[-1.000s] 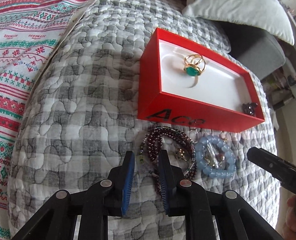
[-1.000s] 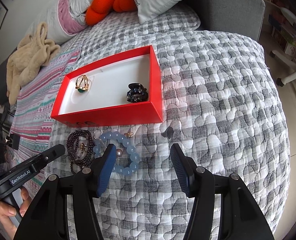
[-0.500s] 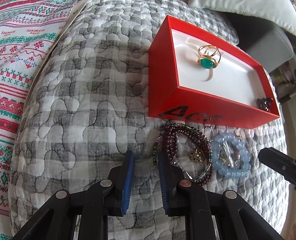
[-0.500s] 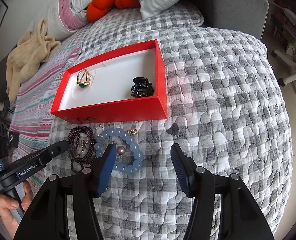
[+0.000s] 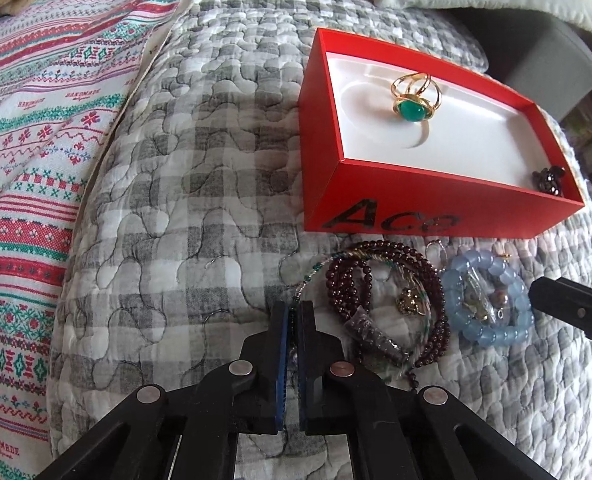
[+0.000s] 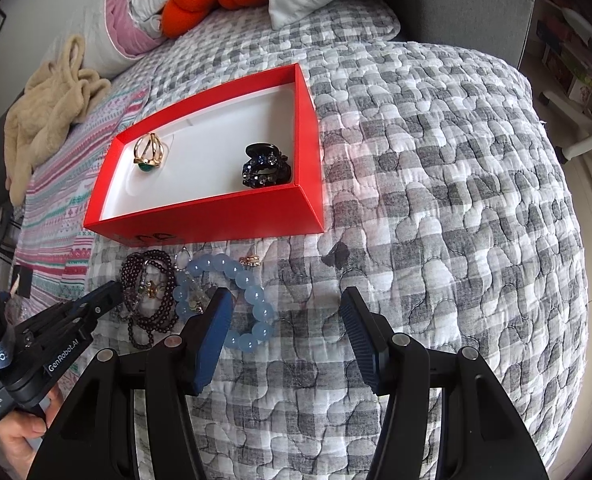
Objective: Organize jewelry
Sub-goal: 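Grasp the thin green beaded bracelet with the left tool while the right tool grasps the light blue bracelet, then lift both bracelets into the red box and open both tools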
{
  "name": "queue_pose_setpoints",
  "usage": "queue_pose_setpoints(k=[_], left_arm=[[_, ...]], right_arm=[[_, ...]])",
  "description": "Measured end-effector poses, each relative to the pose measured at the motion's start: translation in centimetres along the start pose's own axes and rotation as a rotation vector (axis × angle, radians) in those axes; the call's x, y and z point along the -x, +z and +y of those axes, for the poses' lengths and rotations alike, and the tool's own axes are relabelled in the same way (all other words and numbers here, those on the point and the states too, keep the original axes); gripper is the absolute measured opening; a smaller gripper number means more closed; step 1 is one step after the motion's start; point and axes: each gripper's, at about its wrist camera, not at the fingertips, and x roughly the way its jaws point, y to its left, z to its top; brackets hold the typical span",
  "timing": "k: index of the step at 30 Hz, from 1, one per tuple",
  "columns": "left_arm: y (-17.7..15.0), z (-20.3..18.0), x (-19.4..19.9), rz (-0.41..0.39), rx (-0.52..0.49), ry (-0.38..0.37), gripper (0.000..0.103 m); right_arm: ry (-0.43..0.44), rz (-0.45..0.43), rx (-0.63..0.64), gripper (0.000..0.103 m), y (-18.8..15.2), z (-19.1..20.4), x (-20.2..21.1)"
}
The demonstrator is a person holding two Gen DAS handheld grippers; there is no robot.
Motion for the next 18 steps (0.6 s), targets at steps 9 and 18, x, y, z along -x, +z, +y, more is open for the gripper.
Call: queue_pose_setpoints(k=[9, 18], left_arm=[[-0.3, 0.4, 3.3, -0.082, -0.004, -0.059, 0.000], [-0.8, -0.2, 5.8, -0.145, -0.010, -0.096, 0.000]], right_arm=[[0.000, 0.025, 0.030, 0.033, -0.5, 0.7, -0.9], [-0.028, 0.001, 0.135, 0.012, -1.3, 2.6, -0.4]])
